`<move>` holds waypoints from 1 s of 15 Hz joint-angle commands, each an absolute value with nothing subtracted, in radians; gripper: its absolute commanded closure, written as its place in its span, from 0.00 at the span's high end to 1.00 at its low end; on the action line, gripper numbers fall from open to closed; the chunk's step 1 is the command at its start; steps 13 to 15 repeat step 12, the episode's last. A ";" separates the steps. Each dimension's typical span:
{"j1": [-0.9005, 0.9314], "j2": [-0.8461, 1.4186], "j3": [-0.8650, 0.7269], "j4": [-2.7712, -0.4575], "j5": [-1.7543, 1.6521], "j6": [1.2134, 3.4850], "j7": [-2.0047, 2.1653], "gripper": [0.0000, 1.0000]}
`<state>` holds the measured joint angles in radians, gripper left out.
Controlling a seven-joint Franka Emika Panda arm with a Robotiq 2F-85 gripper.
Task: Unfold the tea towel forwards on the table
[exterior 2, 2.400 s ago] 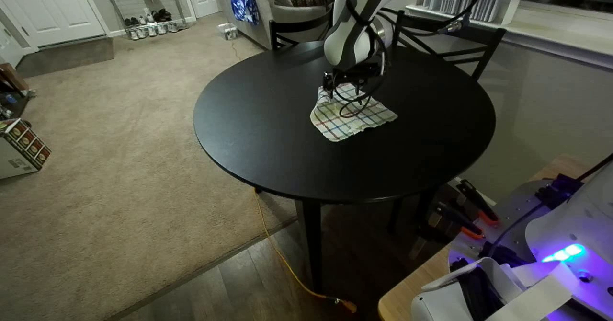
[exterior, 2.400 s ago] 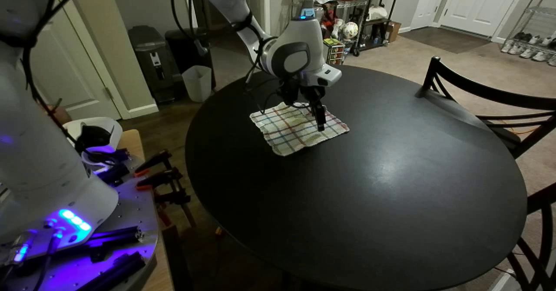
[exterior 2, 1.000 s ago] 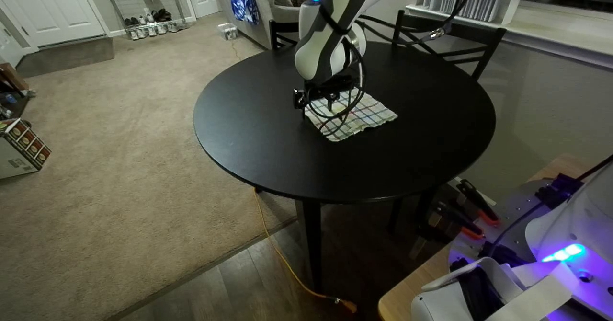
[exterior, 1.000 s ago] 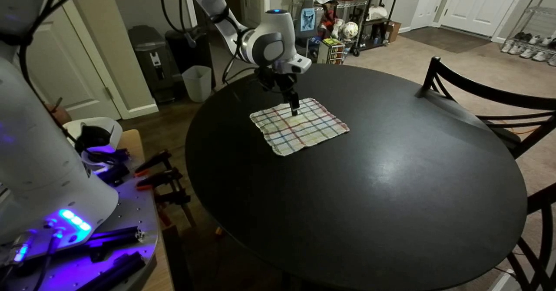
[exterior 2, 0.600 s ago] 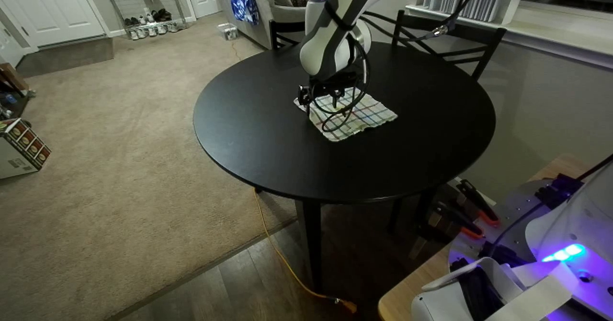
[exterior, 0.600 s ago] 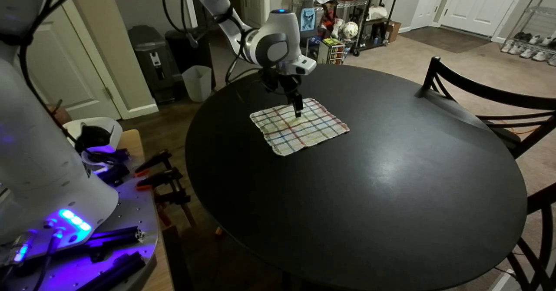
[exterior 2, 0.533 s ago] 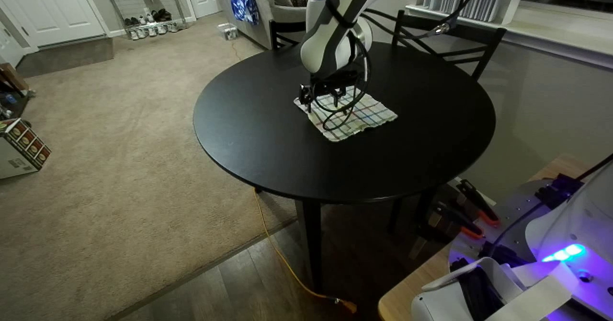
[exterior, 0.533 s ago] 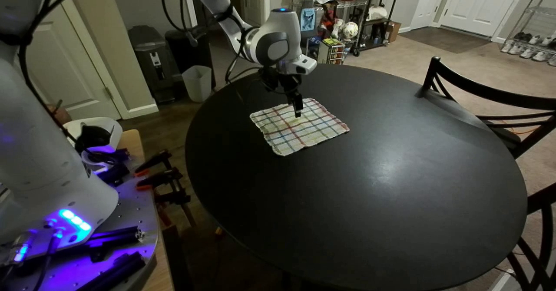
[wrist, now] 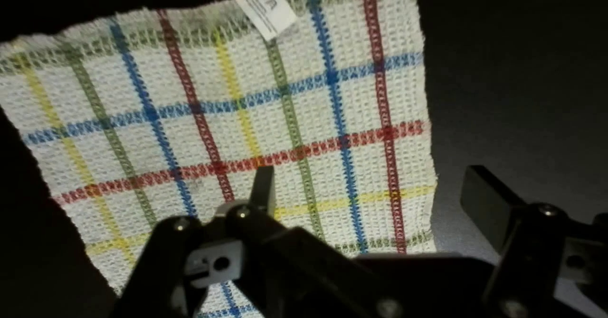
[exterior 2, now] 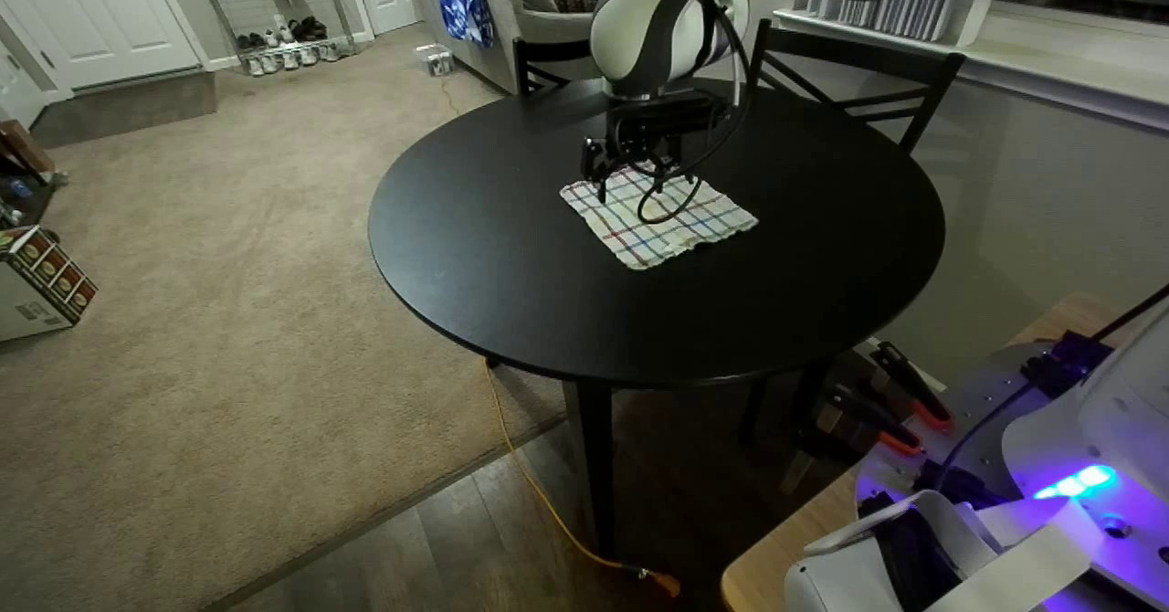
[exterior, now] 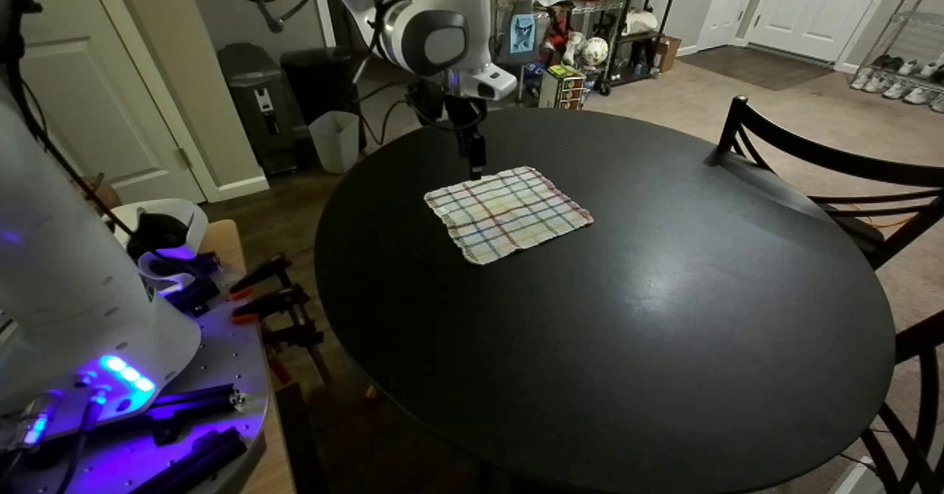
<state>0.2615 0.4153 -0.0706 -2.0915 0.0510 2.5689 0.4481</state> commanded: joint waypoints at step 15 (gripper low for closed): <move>0.183 0.265 0.002 -2.220 0.058 2.538 0.452 1.00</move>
